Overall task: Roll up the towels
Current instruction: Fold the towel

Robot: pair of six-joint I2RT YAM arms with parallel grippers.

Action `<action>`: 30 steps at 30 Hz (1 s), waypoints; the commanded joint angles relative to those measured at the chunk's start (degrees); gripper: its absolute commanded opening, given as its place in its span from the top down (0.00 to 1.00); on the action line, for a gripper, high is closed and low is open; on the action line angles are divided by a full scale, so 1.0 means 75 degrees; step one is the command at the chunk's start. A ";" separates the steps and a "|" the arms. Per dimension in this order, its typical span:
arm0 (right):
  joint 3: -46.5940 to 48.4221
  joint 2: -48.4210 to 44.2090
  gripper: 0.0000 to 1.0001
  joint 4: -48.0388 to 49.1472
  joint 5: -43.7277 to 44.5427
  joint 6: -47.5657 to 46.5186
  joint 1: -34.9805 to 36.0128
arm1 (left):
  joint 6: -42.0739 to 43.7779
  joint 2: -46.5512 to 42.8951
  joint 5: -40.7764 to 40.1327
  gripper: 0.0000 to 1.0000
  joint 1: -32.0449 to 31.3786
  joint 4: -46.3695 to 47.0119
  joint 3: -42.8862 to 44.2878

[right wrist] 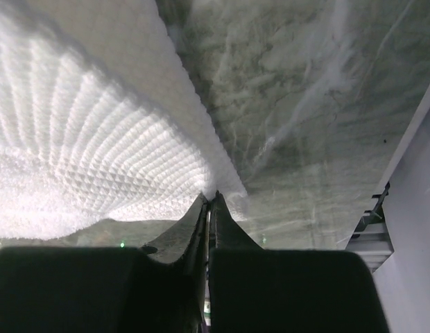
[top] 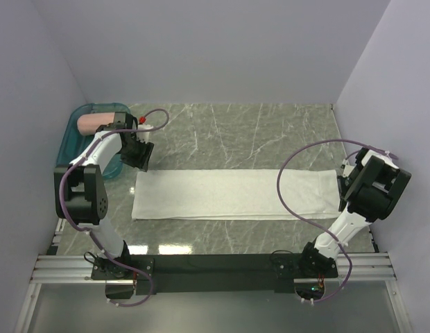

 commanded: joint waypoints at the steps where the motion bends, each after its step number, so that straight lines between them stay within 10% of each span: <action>1: 0.0304 -0.0470 1.00 -0.0366 -0.0086 -0.0144 -0.0169 | 0.0075 -0.0359 0.0120 0.41 0.0015 0.0054 -0.0034; 30: -0.0422 -0.0178 1.00 0.0735 0.1121 -0.0612 -0.0369 | 0.0028 0.0039 0.0330 0.47 0.0027 0.0172 0.0107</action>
